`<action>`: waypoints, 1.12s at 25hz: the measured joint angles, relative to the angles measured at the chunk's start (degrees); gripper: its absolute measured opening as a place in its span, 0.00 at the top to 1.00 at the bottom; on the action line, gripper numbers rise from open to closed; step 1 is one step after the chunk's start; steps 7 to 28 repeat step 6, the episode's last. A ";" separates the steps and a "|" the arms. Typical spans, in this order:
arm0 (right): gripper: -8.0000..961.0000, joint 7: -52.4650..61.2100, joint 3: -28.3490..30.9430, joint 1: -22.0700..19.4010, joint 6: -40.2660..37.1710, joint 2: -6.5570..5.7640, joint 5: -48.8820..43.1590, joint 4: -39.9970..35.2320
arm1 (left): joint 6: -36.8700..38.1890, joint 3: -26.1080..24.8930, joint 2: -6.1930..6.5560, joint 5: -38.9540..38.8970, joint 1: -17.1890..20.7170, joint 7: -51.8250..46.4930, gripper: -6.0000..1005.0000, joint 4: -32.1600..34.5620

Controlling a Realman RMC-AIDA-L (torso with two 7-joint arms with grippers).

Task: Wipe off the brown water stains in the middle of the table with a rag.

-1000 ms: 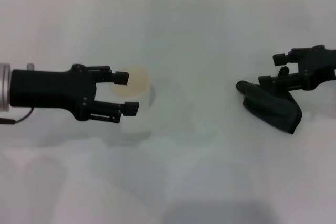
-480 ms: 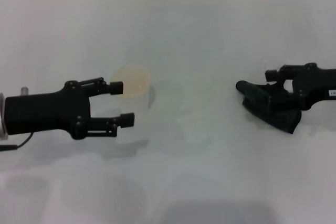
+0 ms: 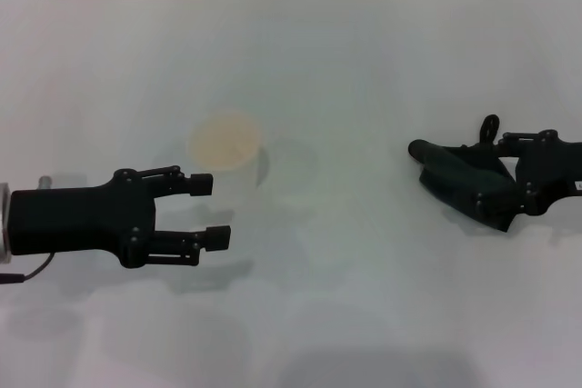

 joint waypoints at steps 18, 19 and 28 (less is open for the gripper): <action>0.11 -0.32 0.00 0.83 1.09 -0.04 -0.36 1.46 | -0.12 0.00 0.09 0.03 0.26 -0.06 0.14 0.14; 0.11 -0.32 0.00 0.83 1.09 -0.04 -0.36 1.46 | -0.12 0.00 0.09 0.03 0.26 -0.06 0.14 0.14; 0.11 -0.32 0.00 0.83 1.09 -0.04 -0.36 1.46 | -0.12 0.00 0.09 0.03 0.26 -0.06 0.14 0.14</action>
